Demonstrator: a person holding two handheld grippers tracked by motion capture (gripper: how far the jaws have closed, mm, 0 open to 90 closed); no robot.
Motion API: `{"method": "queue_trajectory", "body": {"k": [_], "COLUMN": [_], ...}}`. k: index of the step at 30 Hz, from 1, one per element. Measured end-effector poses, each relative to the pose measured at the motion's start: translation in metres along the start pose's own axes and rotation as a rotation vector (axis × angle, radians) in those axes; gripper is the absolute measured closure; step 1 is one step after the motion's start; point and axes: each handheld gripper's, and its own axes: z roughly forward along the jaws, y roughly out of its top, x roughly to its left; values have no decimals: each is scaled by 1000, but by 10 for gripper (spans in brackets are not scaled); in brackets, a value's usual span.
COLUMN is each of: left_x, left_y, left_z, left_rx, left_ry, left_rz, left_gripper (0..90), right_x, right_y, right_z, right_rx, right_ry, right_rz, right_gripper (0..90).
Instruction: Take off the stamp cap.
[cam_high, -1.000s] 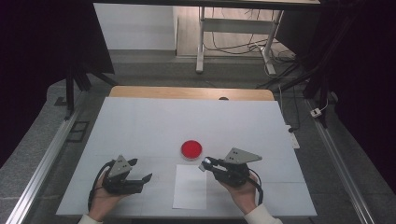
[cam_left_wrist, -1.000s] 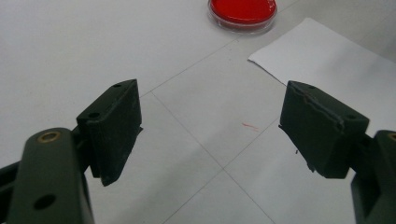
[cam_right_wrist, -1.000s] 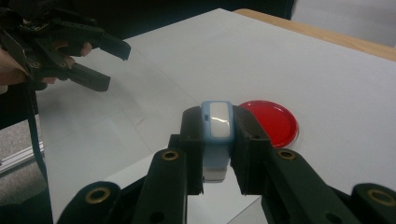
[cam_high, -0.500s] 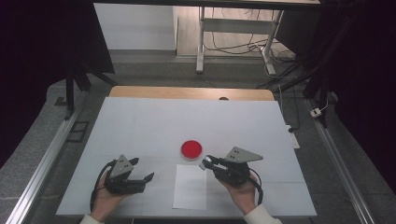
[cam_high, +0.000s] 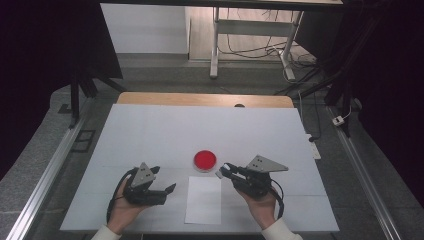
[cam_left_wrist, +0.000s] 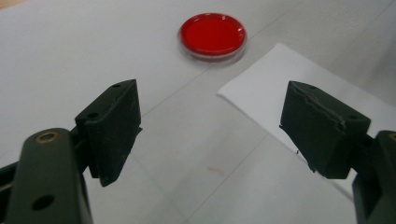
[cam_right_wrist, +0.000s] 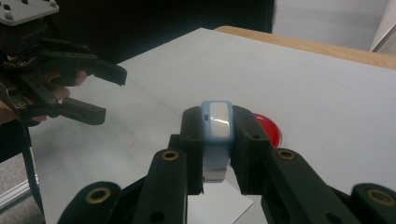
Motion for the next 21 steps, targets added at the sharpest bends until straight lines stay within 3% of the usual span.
{"method": "queue_trajectory", "body": {"k": [8, 21], "left_x": [-14, -24], "left_y": [8, 18], "left_z": [15, 25], "left_rx": [16, 18], "left_ry": [-34, -61], "left_rz": [29, 44], "left_gripper": [204, 206], "right_x": [2, 7], "right_y": [-5, -7], "right_z": [7, 11], "right_rx": [17, 26], "right_ry": [20, 29], "right_rz": [20, 6], "right_gripper": [752, 752]}}
